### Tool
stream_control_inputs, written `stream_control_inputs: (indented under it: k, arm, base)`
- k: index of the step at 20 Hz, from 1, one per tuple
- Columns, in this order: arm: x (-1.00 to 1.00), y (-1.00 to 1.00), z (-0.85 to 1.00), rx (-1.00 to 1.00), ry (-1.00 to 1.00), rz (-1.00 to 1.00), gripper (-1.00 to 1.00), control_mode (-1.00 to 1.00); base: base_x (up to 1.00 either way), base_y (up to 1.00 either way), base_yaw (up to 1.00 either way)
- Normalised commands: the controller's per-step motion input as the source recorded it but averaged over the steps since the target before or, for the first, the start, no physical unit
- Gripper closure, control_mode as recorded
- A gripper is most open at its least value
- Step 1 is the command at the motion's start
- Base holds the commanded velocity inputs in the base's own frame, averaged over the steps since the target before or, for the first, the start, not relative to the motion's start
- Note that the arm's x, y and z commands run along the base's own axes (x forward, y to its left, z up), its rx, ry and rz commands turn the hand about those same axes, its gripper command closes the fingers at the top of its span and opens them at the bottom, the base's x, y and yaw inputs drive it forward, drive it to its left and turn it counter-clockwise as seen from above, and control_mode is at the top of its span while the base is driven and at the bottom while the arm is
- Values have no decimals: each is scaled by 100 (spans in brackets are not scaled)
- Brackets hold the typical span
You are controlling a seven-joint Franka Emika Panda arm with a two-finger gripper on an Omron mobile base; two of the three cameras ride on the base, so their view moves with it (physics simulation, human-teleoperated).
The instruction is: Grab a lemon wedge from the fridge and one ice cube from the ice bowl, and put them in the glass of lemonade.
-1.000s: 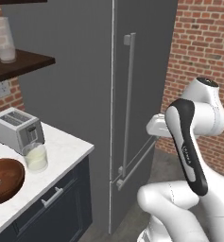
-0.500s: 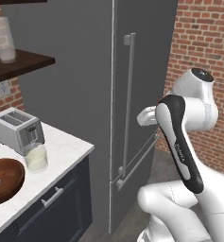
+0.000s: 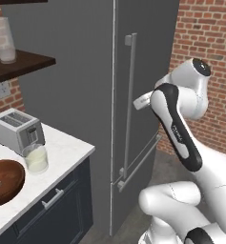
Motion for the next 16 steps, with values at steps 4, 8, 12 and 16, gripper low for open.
stream_control_inputs:
  k: [4,8,12,16]
  arm:
    - [94,0,4,-2,-2,7,-100,-100]
    - [99,-7,0,0,18,11,-100,-100]
    - [57,-14,0,0,12,4,-100,-100]
    - [12,-3,-9,1,0,0,-100,-100]
  base:
    - [0,0,0]
    - [0,0,0]
    - [0,0,0]
    - [0,0,0]
